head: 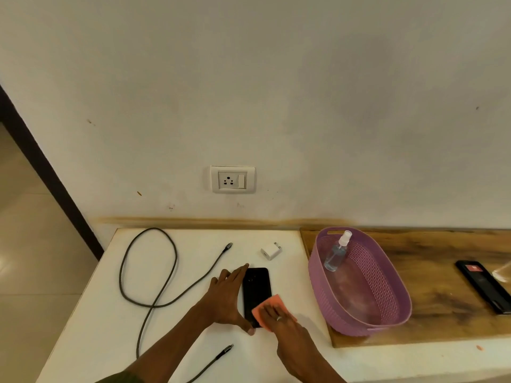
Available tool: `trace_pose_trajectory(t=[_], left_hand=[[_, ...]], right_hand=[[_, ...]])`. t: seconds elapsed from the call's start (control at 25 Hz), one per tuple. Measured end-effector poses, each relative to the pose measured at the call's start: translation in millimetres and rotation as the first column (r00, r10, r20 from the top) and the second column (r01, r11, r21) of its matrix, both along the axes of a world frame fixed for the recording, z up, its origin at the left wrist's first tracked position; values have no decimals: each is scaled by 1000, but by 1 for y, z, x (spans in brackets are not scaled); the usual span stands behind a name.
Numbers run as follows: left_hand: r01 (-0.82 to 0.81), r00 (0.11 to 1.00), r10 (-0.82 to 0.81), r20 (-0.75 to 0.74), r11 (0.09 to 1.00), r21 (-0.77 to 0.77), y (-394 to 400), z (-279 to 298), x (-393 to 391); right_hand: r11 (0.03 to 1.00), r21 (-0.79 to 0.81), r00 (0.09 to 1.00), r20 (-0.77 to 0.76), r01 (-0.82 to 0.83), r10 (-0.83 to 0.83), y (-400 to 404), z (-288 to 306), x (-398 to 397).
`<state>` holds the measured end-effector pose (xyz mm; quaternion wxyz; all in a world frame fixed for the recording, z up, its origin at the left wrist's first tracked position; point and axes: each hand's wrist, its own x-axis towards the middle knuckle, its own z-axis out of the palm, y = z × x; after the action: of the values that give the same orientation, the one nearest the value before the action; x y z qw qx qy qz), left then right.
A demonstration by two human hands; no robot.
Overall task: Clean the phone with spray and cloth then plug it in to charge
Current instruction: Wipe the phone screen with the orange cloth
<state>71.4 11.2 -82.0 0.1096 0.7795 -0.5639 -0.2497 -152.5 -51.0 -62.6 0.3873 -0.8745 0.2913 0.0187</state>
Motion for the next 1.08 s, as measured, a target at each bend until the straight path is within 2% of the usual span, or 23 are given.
trace_pose_trajectory(t=[0.08,0.16,0.2,0.24,0.36,0.52,0.72,0.8,0.88,1.0,1.04,1.08], left_hand=[[-4,1000,4,-27,1000,-10,1,-1,0],[-14,998,13,-60,1000,-27,2,-3,1],[-18,997,15,-71,999,-39,2,-4,1],[-21,997,17,-79,998,-54,3,-5,1],[-29,995,21,-94,996,-81,2,-8,2],[-28,994,19,-105,996,-82,1,-9,3],[-13,994,7,-107,998,-55,0,-2,4],[-10,995,4,-102,998,-59,0,2,2],[-2,995,-4,-97,998,-55,0,5,2],[5,995,-10,-95,999,-47,0,8,2],[-5,995,0,-98,999,-46,0,8,2],[-14,994,9,-105,999,-42,0,8,2]], right_hand=[[988,-147,998,-18,-56,54,-11,5,17],[989,-147,998,-61,-20,11,-26,-2,34],[966,-258,997,-76,12,-33,-32,-7,45],[959,-277,985,-141,62,-104,-36,-11,56],[976,-123,958,-204,179,-201,-49,-34,76],[953,-240,965,-139,184,-222,-50,-43,88],[955,-175,970,-11,239,-245,-37,-35,90],[957,-188,975,35,221,-218,-34,-35,91],[964,-230,991,56,132,-122,-32,-31,97],[951,-267,988,59,156,-145,-26,-17,93],[962,-254,994,14,104,-104,-22,-14,92],[977,-187,994,43,105,-98,-20,-12,92]])
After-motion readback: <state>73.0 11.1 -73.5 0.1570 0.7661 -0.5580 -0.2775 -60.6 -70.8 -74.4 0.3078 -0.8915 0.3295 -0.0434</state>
